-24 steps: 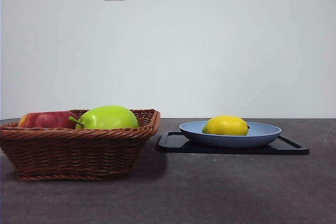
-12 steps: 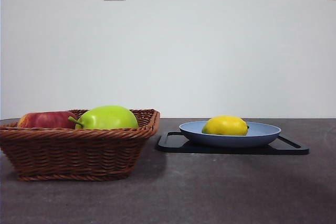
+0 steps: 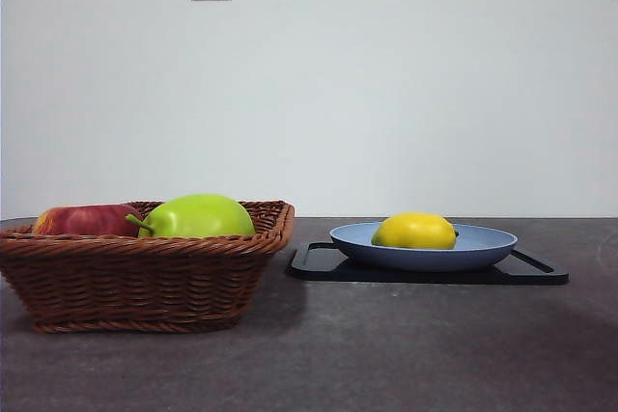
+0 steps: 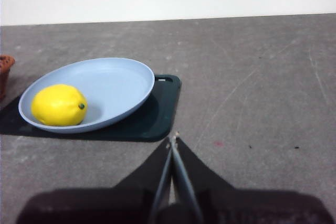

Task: Take the lemon from the basket,put the lemon in the plate,hand out the plate

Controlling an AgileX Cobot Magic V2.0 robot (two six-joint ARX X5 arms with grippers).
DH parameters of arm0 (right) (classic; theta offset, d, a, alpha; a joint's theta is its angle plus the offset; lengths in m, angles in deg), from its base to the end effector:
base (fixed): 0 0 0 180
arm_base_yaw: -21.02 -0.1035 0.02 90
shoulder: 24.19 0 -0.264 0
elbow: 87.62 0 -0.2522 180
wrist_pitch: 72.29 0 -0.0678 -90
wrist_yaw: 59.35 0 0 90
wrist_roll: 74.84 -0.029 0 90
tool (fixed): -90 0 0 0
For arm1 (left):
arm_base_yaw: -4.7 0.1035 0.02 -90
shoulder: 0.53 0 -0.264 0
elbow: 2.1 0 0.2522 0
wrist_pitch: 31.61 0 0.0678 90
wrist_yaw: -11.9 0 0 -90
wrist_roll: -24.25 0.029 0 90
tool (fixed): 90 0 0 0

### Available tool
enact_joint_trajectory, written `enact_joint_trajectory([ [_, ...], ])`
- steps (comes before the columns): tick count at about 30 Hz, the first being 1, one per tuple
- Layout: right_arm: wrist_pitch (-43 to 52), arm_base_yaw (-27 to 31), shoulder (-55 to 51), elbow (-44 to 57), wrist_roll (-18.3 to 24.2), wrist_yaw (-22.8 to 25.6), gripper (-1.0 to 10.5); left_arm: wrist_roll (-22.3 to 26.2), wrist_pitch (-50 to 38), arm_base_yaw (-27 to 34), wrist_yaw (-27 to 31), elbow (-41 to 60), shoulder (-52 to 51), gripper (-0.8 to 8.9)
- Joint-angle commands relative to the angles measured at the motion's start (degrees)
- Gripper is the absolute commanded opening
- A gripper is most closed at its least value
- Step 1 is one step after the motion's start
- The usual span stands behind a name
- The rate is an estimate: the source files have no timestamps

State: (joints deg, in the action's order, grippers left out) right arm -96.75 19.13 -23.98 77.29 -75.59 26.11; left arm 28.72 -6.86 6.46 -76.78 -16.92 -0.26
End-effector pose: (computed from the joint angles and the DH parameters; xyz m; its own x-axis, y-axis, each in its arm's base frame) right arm 0.0950 0.0054 0.1531 0.9798 0.1115 -0.1659 -0.1087 0.9937 0.0261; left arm 0.0953 0.0036 0.1510 0.9828 0.0532 -0.1770 -0.0394 0.9960 0.0808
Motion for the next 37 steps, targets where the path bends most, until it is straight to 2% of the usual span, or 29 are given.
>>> enact_joint_trajectory([
  [1,0.00,0.00,-0.22,0.66,-1.79,0.00,0.0,-0.24,0.63,0.20,-0.02,0.02,-0.20,0.08],
  [4,0.04,-0.09,-0.22,0.66,-3.87,0.24,0.0,-0.24,0.61,0.20,-0.02,0.02,-0.20,0.08],
  [37,0.13,-0.07,-0.22,0.63,-3.85,0.44,0.0,-0.24,0.61,0.20,-0.02,0.02,-0.20,0.08],
])
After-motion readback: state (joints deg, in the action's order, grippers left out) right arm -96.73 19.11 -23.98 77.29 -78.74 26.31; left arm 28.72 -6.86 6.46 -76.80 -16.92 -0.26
